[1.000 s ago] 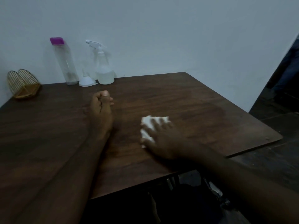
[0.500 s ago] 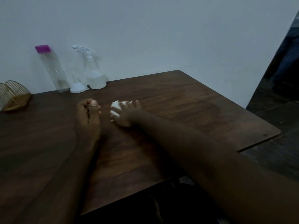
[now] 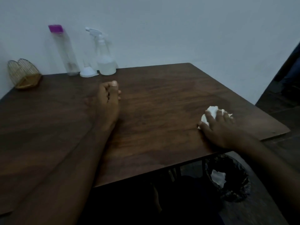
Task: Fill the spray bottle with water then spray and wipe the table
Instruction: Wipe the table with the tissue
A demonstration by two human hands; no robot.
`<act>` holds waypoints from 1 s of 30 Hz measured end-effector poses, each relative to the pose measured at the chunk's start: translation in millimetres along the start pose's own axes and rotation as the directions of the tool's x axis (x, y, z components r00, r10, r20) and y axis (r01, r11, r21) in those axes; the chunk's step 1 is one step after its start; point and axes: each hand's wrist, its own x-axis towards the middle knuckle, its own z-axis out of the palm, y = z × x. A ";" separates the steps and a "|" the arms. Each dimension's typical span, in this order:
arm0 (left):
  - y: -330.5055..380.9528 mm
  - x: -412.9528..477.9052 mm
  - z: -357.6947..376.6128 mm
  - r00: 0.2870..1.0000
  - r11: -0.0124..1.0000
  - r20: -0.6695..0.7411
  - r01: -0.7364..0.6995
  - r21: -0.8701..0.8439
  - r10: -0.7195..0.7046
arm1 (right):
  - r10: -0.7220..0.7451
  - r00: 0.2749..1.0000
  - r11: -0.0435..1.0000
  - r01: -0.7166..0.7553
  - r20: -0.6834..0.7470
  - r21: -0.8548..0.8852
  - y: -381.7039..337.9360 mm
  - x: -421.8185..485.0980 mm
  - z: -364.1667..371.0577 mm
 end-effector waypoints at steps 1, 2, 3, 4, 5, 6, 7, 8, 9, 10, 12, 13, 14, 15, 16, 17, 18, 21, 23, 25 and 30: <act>0.6 -1.0 -1.1 1.000 1.000 -0.006 -0.009 0.005 0.009 | -0.070 0.998 0.997 0.071 0.002 -0.016 -20.4 -6.2 0.7; 2.3 -3.2 -1.7 1.000 1.000 0.001 -0.021 0.017 0.021 | -0.177 0.984 0.983 0.176 -0.018 -0.043 -43.4 -12.0 2.1; 3.5 -5.6 -1.6 1.000 0.999 0.013 -0.028 0.038 0.027 | -0.312 0.949 0.948 0.307 -0.052 -0.087 -68.5 -17.3 4.3; 5.2 -8.7 -1.8 0.999 0.997 0.026 -0.039 0.060 0.038 | -0.452 0.883 0.889 0.435 -0.125 -0.142 -94.1 -23.3 6.0; 6.6 -11.5 -1.7 0.998 0.995 0.039 -0.055 0.078 0.052 | -0.537 0.816 0.844 0.517 -0.215 -0.146 -119.8 -31.0 6.4; 9.0 -15.0 -1.3 0.997 0.994 0.054 -0.067 0.091 0.062 | -0.583 0.770 0.808 0.581 -0.260 -0.093 -140.5 -35.8 8.8; 11.1 -18.8 -1.4 0.995 0.992 0.069 -0.074 0.100 0.068 | -0.619 0.744 0.774 0.632 -0.251 -0.037 -160.5 -43.7 5.3; 11.6 -22.1 -2.7 0.994 0.990 0.082 -0.082 0.112 0.073 | -0.654 0.720 0.740 0.672 -0.231 0.001 -177.6 -51.9 3.6; 11.4 -25.5 -3.3 0.992 0.988 0.091 -0.096 0.117 0.086 | -0.682 0.698 0.713 0.701 -0.221 0.017 -186.7 -58.5 4.5; 10.2 -28.1 -5.2 0.990 0.986 0.091 -0.115 0.120 0.104 | -0.703 0.671 0.686 0.727 -0.234 0.024 -191.2 -62.9 4.6; 7.6 -32.3 -7.1 0.987 0.982 0.084 -0.143 0.120 0.134 | -0.710 0.672 0.679 0.733 -0.210 0.046 -179.2 -66.1 2.1; 7.7 -33.9 -8.3 0.986 0.980 0.095 -0.150 0.127 0.139 | -0.708 0.678 0.686 0.727 -0.197 0.035 -166.9 -66.0 1.0; 8.3 -35.5 -7.7 0.982 0.976 0.120 -0.162 0.144 0.145 | -0.706 0.683 0.694 0.720 -0.189 0.008 -149.9 -65.6 1.2; 9.7 -37.6 -7.3 0.976 0.970 0.150 -0.181 0.162 0.158 | -0.706 0.685 0.702 0.711 -0.180 -0.045 -130.3 -64.0 2.1; 12.3 -39.9 -6.0 0.968 0.962 0.179 -0.209 0.174 0.177 | -0.688 0.709 0.724 0.685 -0.156 -0.082 -106.6 -62.9 1.3; 16.2 -42.5 -4.7 0.958 0.955 0.209 -0.236 0.177 0.198 | -0.635 0.764 0.772 0.627 -0.111 -0.100 -80.9 -61.6 -0.8; 20.0 -44.8 -3.1 0.947 0.948 0.240 -0.259 0.184 0.212 | -0.548 0.832 0.836 0.541 -0.081 -0.096 -54.6 -60.2 -2.7; 30.8 -55.3 4.6 0.909 0.930 0.342 -0.315 0.187 0.239 | -0.190 0.975 0.982 0.188 -0.119 -0.029 24.4 -54.7 -1.4; 36.7 -61.4 8.6 0.878 0.909 0.388 -0.373 0.186 0.281 | 0.032 0.989 0.999 -0.035 -0.143 -0.018 53.8 -60.4 1.4; 42.9 -67.5 12.5 0.832 0.891 0.480 -0.410 0.196 0.278 | 0.059 0.980 0.998 -0.064 -0.191 -0.020 50.5 -74.9 12.0; 53.1 -97.0 26.8 0.723 0.919 0.643 -0.387 0.074 0.252 | -0.235 0.925 0.724 0.371 -0.297 0.582 -20.9 -146.3 7.6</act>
